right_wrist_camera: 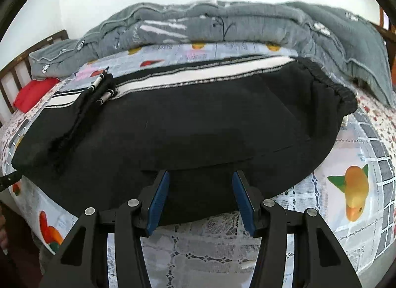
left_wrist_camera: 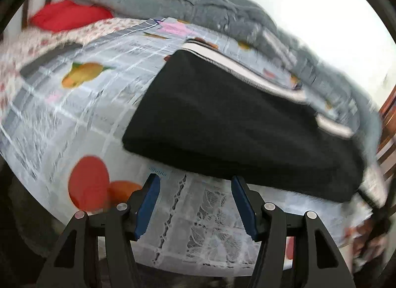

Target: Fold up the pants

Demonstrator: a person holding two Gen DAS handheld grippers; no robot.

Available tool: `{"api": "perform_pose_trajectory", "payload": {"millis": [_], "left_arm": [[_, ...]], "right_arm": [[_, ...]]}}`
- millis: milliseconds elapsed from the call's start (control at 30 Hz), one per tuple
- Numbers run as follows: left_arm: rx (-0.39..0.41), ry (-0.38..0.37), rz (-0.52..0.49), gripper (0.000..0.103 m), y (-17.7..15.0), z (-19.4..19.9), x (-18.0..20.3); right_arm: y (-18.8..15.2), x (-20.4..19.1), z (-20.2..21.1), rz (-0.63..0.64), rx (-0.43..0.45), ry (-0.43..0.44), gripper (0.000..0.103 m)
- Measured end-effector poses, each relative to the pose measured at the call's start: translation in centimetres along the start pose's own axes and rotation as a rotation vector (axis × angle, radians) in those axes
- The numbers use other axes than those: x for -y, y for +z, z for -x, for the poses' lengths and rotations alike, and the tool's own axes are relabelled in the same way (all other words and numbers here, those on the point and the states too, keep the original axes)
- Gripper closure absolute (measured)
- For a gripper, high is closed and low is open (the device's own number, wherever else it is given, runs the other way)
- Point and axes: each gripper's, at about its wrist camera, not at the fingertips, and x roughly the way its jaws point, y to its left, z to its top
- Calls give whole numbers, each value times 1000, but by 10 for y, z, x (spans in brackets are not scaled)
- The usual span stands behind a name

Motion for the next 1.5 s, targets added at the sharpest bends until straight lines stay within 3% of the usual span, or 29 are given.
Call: {"api": "perform_pose_trajectory", "payload": {"millis": [100, 433, 633, 867, 1300, 1333, 1500], "left_arm": [[49, -101, 117, 45, -5, 10, -27], [115, -154, 207, 45, 21, 6, -53], [84, -241, 317, 47, 32, -16, -64], [54, -343, 330, 47, 7, -15, -62], [103, -269, 383, 47, 41, -40, -39], [105, -260, 385, 49, 41, -39, -38], [121, -136, 376, 84, 45, -32, -26]], "right_arm": [[-3, -4, 3, 26, -1, -17, 51], [-15, 0, 22, 1, -34, 25, 51], [-27, 10, 30, 2, -63, 9, 51], [-31, 24, 31, -21, -84, 5, 51], [-29, 26, 36, 13, -41, 7, 51], [-31, 29, 36, 12, -41, 5, 51], [-38, 49, 38, -6, -45, -9, 51]]}}
